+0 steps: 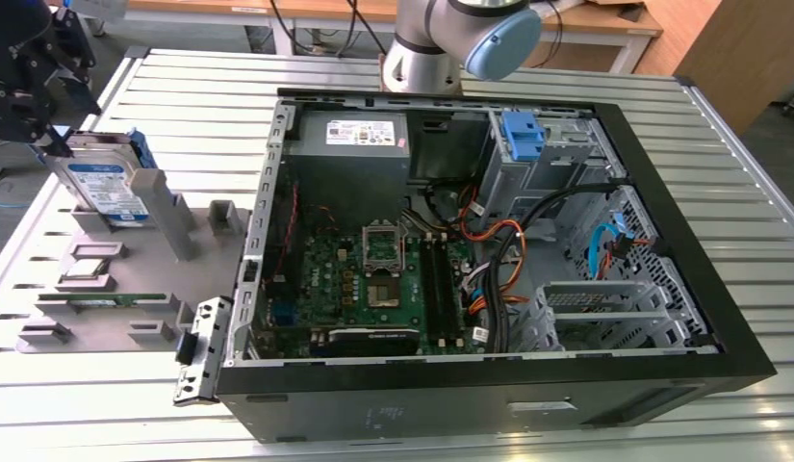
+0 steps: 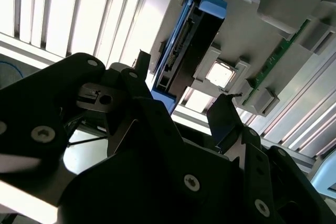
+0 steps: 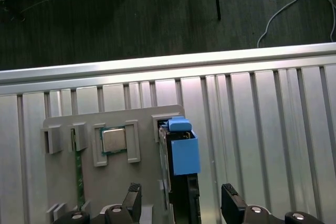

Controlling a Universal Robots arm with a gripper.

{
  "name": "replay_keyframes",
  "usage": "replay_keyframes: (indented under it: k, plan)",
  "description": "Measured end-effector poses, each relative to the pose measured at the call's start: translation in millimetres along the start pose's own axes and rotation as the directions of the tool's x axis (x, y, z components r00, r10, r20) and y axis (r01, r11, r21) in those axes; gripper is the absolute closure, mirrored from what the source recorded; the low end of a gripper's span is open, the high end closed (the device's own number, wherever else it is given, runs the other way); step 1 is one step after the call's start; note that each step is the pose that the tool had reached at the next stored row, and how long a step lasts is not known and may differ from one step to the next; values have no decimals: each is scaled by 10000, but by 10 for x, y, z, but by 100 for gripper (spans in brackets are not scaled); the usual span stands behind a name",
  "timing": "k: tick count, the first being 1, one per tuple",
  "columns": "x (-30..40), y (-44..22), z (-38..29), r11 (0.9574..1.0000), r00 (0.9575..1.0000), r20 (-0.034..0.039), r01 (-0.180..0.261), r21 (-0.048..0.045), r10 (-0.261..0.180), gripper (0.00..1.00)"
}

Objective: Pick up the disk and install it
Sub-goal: 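Pick up the disk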

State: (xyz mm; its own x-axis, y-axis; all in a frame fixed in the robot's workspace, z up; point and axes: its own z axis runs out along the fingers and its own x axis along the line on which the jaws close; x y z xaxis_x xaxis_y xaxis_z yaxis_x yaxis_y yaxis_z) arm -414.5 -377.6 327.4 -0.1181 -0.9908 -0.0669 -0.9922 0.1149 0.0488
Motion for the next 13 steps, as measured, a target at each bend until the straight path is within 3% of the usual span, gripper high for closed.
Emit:
replay_keyframes:
  k: [7,13]
  plan:
    - [5,-4,79,10000,10000,-10,27,-1,-27,30]
    - [10,-7,144,9997,9996,-77,259,-12,-259,30]
